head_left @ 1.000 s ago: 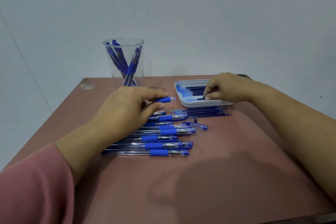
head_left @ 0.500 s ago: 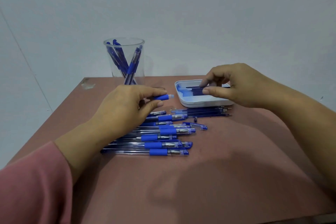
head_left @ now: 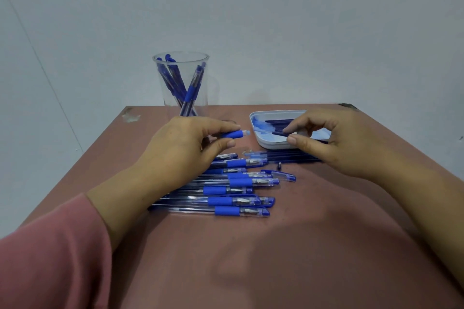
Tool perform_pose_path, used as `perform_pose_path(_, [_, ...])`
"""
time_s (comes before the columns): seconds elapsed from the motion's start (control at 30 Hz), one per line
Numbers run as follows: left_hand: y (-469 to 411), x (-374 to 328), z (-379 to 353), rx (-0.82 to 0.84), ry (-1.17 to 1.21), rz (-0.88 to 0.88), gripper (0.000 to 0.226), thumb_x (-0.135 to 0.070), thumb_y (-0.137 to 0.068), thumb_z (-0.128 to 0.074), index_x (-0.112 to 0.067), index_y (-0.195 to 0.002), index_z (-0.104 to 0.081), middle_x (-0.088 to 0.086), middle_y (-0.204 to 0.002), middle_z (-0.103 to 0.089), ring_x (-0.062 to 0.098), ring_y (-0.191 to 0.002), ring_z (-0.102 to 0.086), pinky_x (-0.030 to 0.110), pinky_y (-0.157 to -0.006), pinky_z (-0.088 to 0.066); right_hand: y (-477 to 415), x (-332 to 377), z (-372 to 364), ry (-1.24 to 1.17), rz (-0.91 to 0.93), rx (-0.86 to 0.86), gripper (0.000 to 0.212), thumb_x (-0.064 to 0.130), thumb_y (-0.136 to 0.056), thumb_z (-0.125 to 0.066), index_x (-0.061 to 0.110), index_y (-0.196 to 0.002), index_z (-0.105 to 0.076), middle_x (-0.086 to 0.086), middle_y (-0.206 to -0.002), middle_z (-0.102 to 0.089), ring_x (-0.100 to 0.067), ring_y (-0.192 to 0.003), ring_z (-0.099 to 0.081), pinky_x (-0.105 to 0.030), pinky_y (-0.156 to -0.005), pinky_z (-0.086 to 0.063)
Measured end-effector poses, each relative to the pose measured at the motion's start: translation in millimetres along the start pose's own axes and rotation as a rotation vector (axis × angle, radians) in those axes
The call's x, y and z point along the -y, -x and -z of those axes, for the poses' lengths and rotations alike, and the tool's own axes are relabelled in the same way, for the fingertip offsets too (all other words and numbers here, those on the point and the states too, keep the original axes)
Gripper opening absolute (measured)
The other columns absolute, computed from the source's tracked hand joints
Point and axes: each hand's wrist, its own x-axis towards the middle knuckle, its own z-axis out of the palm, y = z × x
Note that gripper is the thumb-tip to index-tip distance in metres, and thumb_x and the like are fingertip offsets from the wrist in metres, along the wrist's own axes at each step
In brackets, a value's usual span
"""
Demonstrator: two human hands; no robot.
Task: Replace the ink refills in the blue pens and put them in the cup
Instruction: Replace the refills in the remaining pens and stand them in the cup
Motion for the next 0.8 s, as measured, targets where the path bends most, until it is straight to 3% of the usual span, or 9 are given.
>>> perform_pose_path(0.17, [-0.7, -1.3, 1.1, -0.010, -0.034, 0.001, 0.031, -0.043, -0.085, -0.064, -0.040, -0.116, -0.067, -0.023, -0.100, -0.070, 0.000, -0.079, -0.063, 0.025, -0.074, -0.053, 0.1, -0.3, -6.3, 0.023, 0.053, -0.022, 0.008, 0.015, -0.084, -0.071, 0.019, -0.091, -0.073, 0.009, -0.077, -0.066, 0.000, -0.082, -0.058, -0.002, -0.073, -0.036])
perform_pose_path(0.43, [-1.0, -0.4, 2.4, -0.001, -0.061, 0.003, 0.033, -0.045, -0.084, -0.061, -0.041, -0.117, -0.066, -0.020, -0.099, -0.071, 0.002, -0.079, -0.063, 0.029, -0.074, -0.055, -1.2, -5.6, -8.2, 0.040, 0.100, -0.068, 0.007, 0.018, -0.084, -0.072, 0.020, -0.091, -0.073, 0.018, -0.078, -0.064, 0.000, -0.083, -0.060, -0.004, -0.073, -0.037])
perform_pose_path(0.53, [-0.9, 0.1, 1.7, -0.001, -0.046, 0.009, 0.033, -0.046, -0.084, -0.062, -0.042, -0.116, -0.066, -0.022, -0.096, -0.070, 0.001, -0.078, -0.063, 0.030, -0.074, -0.055, 0.3, -3.1, -7.8, -0.010, 0.068, -0.036, 0.008, 0.017, -0.085, -0.071, 0.022, -0.091, -0.072, 0.014, -0.078, -0.065, 0.001, -0.082, -0.059, -0.003, -0.074, -0.037])
perform_pose_path(0.67, [-0.8, -0.3, 1.5, 0.011, -0.029, -0.002, 0.031, -0.041, -0.084, -0.065, -0.041, -0.115, -0.067, -0.038, -0.087, -0.057, -0.001, -0.078, -0.062, 0.028, -0.075, -0.054, 0.7, -4.0, -7.5, -0.057, 0.041, 0.009, 0.009, 0.018, -0.085, -0.069, 0.023, -0.092, -0.071, 0.011, -0.078, -0.066, -0.003, -0.084, -0.060, -0.005, -0.075, -0.040])
perform_pose_path(0.8, [-0.7, -1.3, 4.2, 0.064, -0.018, -0.044, 0.030, -0.038, -0.084, -0.067, -0.042, -0.113, -0.068, -0.045, -0.079, -0.052, -0.001, -0.078, -0.061, 0.023, -0.073, -0.054, -0.9, -8.4, -4.2, -0.102, 0.022, 0.048, 0.010, 0.028, -0.083, -0.066, 0.028, -0.091, -0.071, 0.015, -0.084, -0.067, -0.003, -0.086, -0.060, -0.005, -0.070, -0.040])
